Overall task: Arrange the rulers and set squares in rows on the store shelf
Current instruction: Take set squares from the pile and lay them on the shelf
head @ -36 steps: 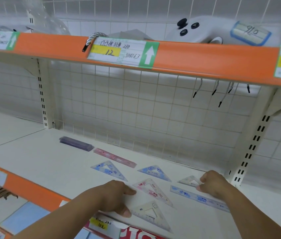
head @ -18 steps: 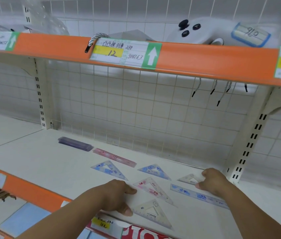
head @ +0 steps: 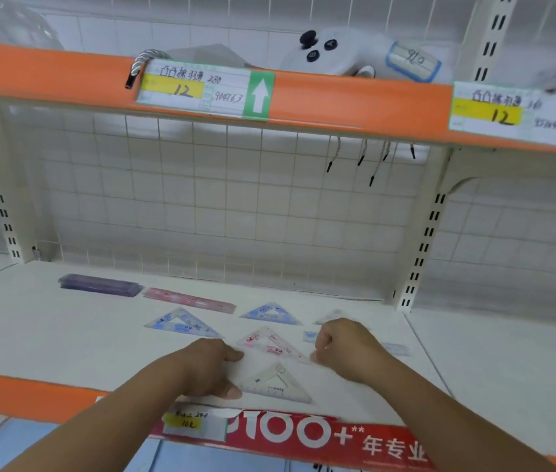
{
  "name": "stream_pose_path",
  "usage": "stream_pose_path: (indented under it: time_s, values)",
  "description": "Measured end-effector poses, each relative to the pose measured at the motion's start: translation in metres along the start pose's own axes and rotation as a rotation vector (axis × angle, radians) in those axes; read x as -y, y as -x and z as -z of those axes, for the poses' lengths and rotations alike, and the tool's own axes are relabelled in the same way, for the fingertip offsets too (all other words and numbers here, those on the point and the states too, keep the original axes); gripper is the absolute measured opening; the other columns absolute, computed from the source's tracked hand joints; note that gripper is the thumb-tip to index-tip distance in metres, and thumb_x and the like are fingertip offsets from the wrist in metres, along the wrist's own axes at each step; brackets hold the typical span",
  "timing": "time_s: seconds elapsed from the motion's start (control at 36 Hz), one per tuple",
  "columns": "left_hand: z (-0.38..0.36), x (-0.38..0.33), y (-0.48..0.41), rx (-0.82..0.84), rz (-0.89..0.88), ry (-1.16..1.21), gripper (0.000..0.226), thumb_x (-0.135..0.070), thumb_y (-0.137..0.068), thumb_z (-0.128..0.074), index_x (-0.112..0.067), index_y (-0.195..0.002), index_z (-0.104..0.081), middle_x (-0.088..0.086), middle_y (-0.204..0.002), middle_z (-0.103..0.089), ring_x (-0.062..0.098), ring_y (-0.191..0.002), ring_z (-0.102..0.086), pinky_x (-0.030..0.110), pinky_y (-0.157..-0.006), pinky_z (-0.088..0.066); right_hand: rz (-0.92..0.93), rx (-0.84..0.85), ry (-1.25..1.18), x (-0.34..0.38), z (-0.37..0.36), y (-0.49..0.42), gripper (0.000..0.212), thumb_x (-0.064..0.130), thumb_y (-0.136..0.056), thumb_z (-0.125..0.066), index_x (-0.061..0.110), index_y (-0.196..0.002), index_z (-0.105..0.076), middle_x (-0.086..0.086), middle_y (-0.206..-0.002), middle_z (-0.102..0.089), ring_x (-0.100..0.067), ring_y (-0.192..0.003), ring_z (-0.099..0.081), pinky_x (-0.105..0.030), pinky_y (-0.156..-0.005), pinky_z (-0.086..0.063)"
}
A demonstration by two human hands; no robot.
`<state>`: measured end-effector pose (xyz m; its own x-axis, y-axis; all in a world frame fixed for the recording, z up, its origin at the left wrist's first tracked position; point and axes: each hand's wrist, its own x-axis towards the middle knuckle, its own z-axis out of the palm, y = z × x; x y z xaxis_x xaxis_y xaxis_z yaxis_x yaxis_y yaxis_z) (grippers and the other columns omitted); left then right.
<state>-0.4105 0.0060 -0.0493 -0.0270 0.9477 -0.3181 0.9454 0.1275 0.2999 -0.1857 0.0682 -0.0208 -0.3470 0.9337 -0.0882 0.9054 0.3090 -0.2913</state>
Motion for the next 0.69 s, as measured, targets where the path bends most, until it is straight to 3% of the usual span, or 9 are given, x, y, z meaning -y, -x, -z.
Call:
stream_pose_path:
  time_s: [0.11, 0.22, 0.36, 0.42, 0.44, 0.5, 0.69]
  values:
    - [0.002, -0.003, 0.001, -0.001, -0.021, -0.036, 0.075, -0.041, -0.084, -0.069, -0.028, -0.148, -0.032, -0.003, -0.152, -0.033, 0.019, -0.138, -0.034, 0.032, -0.115, -0.026, -0.02, 0.086, -0.016, 0.01, -0.016, 0.016, 0.025, 0.034, -0.085, -0.067, 0.012, -0.075, -0.06, -0.002, -0.079, -0.061, -0.022, -0.078, -0.063, -0.029, -0.065, -0.045]
    - [0.003, -0.004, 0.001, -0.029, -0.04, -0.061, 0.07, -0.043, -0.081, -0.071, -0.025, -0.143, -0.042, -0.004, -0.144, -0.043, 0.017, -0.131, -0.042, 0.029, -0.11, -0.033, -0.039, 0.137, 0.011, 0.017, -0.028, 0.027, 0.041, 0.043, -0.083, -0.068, 0.013, -0.11, -0.061, -0.001, -0.111, -0.063, -0.017, -0.1, -0.06, -0.029, -0.083, -0.048]
    - [0.005, -0.014, 0.0, -0.056, -0.079, -0.054, 0.05, -0.045, -0.08, -0.071, -0.024, -0.123, -0.057, -0.004, -0.122, -0.054, 0.012, -0.1, -0.049, 0.023, -0.092, -0.043, -0.045, 0.133, 0.015, 0.022, -0.032, 0.031, 0.046, 0.044, -0.083, -0.068, 0.016, -0.117, -0.055, 0.0, -0.116, -0.059, -0.015, -0.094, -0.053, -0.025, -0.075, -0.041]
    - [0.002, -0.019, 0.0, -0.062, -0.081, -0.063, 0.043, -0.04, -0.082, -0.071, -0.021, -0.118, -0.058, -0.003, -0.12, -0.057, 0.013, -0.098, -0.051, 0.024, -0.09, -0.044, -0.053, 0.14, 0.012, 0.023, -0.032, 0.031, 0.035, 0.042, -0.083, -0.069, 0.016, -0.104, -0.058, 0.001, -0.1, -0.059, -0.013, -0.082, -0.051, -0.022, -0.067, -0.039]
    - [0.001, -0.021, -0.001, -0.068, -0.078, -0.069, 0.039, -0.038, -0.083, -0.07, -0.02, -0.115, -0.059, -0.002, -0.119, -0.059, 0.014, -0.099, -0.054, 0.024, -0.09, -0.045, -0.048, 0.129, 0.017, 0.023, -0.033, 0.031, 0.027, 0.04, -0.084, -0.069, 0.017, -0.087, -0.056, 0.002, -0.084, -0.055, -0.012, -0.071, -0.048, -0.021, -0.059, -0.035]
    - [-0.003, -0.024, -0.001, -0.078, -0.071, -0.079, 0.033, -0.035, -0.084, -0.068, -0.018, -0.111, -0.06, 0.0, -0.118, -0.061, 0.017, -0.103, -0.057, 0.024, -0.091, -0.046, -0.066, 0.125, 0.013, 0.024, -0.034, 0.03, 0.04, 0.035, -0.084, -0.07, 0.02, -0.063, -0.039, 0.005, -0.064, -0.042, -0.009, -0.054, -0.038, -0.02, -0.05, -0.028]
    - [-0.007, -0.028, -0.002, -0.087, -0.053, -0.05, 0.027, -0.033, -0.087, -0.065, -0.016, -0.107, -0.063, 0.002, -0.114, -0.064, 0.017, -0.104, -0.059, 0.022, -0.087, -0.046, -0.074, 0.14, 0.034, 0.027, -0.033, 0.031, 0.05, 0.041, -0.081, -0.071, 0.019, -0.06, -0.031, 0.005, -0.062, -0.036, -0.009, -0.053, -0.033, -0.021, -0.05, -0.026]
